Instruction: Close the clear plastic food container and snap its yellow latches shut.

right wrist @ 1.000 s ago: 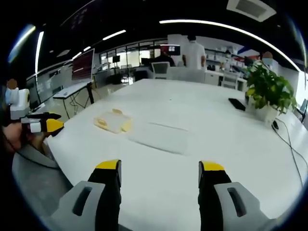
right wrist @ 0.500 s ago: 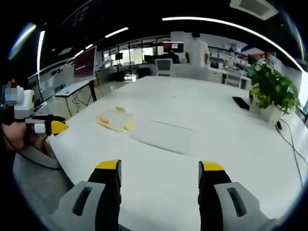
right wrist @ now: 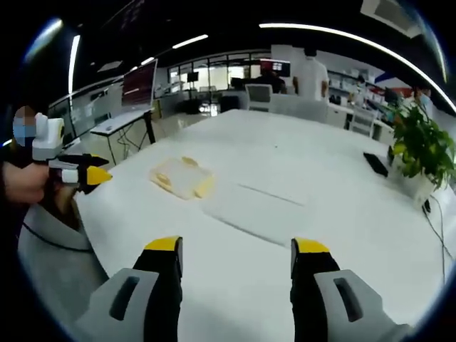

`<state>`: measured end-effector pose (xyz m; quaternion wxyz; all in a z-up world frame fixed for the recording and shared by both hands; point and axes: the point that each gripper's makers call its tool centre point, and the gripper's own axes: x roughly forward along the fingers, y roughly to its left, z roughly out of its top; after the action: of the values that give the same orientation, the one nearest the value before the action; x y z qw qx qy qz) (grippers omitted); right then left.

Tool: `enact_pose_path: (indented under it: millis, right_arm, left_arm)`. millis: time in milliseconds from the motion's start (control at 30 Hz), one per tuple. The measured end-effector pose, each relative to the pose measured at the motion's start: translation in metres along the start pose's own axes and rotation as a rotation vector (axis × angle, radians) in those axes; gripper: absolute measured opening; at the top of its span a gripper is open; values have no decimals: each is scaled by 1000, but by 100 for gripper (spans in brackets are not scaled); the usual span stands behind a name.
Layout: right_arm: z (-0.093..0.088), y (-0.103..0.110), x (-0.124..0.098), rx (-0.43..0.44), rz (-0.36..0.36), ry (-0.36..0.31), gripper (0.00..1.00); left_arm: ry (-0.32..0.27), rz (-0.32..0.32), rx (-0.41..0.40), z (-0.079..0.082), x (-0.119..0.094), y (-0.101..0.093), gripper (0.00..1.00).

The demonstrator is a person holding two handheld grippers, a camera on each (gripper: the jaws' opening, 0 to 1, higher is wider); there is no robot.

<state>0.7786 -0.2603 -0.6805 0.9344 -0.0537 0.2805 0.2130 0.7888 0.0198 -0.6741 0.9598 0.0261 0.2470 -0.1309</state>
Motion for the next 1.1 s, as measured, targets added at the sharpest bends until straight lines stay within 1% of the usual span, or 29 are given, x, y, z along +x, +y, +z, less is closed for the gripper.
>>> enact_pose_path:
  millis: [133, 367, 600, 633, 667, 800, 867, 967, 1033, 1100]
  right_arm:
    - [2, 0, 10, -20, 21, 23, 58]
    - [7, -1, 27, -42, 38, 39, 58]
    - [18, 8, 42, -69, 95, 48, 55]
    - [20, 10, 45, -82, 105, 50, 55]
    - [23, 18, 53, -119, 144, 63, 55]
    - [24, 25, 62, -165, 182, 80, 55]
    - [22, 29, 67, -206, 206, 111, 55]
    - [29, 35, 74, -246, 228, 101, 55]
    - [35, 39, 78, -296, 247, 96, 54]
    - [38, 43, 83, -314, 268, 97, 54]
  left_arm:
    - [15, -13, 68, 1, 10, 7, 49]
    - [42, -43, 103, -4, 24, 14, 49]
    - [84, -86, 173, -13, 39, 21, 49]
    - [88, -90, 176, -14, 41, 22, 49]
    - [98, -104, 193, -15, 49, 28, 49]
    - [106, -127, 210, -14, 55, 31, 49]
    - [109, -148, 218, -14, 59, 33, 49]
    - [118, -168, 222, -17, 65, 37, 49]
    - [120, -173, 228, -16, 68, 40, 49]
    - [122, -181, 232, -16, 70, 41, 49]
